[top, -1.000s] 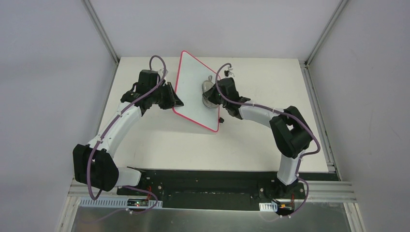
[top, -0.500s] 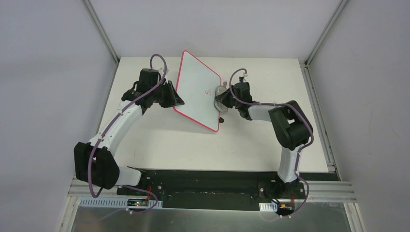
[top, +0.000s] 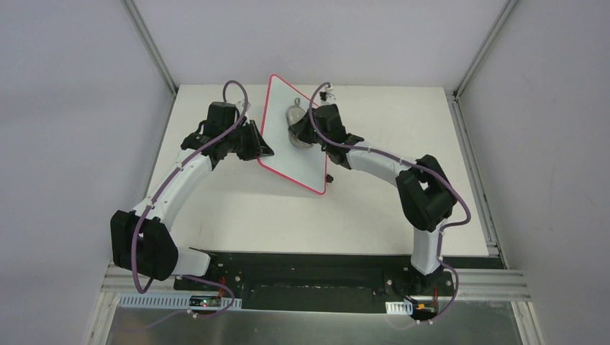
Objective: Erase the whiteboard
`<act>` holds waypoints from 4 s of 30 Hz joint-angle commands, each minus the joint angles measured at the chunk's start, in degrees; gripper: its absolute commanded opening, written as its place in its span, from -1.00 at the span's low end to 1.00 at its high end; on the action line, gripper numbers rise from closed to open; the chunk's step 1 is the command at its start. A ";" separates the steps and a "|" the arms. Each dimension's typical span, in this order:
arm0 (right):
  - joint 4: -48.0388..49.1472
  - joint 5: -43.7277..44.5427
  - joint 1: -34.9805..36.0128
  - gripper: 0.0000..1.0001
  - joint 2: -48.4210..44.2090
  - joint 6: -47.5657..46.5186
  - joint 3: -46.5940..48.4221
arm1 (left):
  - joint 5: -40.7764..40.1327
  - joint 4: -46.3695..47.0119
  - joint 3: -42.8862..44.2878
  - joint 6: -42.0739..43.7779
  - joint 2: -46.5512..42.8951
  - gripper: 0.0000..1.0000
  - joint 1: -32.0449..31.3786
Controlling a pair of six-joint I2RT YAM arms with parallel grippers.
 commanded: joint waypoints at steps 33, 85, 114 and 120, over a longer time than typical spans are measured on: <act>-0.15 -11.85 4.58 -1.00 -0.67 1.78 5.32 | -0.60 -6.08 -0.96 3.45 2.88 -1.00 -1.66; 1.71 -19.59 -15.40 -1.00 21.04 14.41 5.45 | 0.43 -6.20 -0.61 3.41 3.12 -1.00 -1.66; 8.85 -20.31 -12.20 -1.00 16.42 17.60 0.10 | 1.68 -7.33 0.36 4.27 2.94 -1.00 -1.66; 7.96 -18.94 -9.59 -1.00 9.25 13.43 -8.43 | 2.38 -6.80 0.18 3.76 2.84 -1.00 -1.66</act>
